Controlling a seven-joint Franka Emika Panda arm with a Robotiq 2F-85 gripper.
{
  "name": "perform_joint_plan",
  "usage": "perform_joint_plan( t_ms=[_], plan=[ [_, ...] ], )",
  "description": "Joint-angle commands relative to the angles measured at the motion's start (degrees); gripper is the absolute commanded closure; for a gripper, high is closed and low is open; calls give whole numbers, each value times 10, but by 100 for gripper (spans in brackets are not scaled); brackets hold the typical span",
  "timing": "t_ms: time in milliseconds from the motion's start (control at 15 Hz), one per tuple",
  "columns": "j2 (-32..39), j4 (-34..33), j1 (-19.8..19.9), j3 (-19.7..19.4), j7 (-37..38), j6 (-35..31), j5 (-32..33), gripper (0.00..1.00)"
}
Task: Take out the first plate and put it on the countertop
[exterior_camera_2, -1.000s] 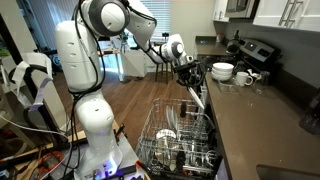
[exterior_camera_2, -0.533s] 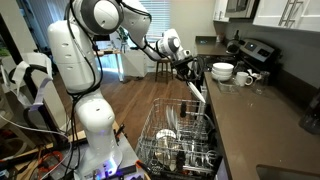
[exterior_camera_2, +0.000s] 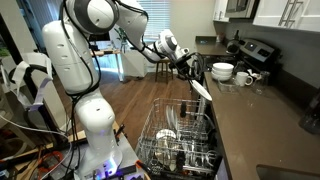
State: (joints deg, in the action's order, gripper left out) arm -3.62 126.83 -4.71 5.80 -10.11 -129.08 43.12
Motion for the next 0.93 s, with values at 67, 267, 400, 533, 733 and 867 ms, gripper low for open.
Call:
perform_joint_plan(
  t_ms=[67, 267, 400, 533, 733, 867],
  plan=[
    [2, 21, 11, -14, 73, -45, 78, 96],
    [15, 26, 17, -27, 115, -74, 131, 96],
    [24, 27, 21, -35, 141, -92, 162, 96],
    [35, 26, 24, -43, 168, -103, 194, 96],
    [50, 22, 29, -53, 206, -117, 234, 96],
    [61, 19, 32, -60, 233, -122, 264, 96]
  ],
)
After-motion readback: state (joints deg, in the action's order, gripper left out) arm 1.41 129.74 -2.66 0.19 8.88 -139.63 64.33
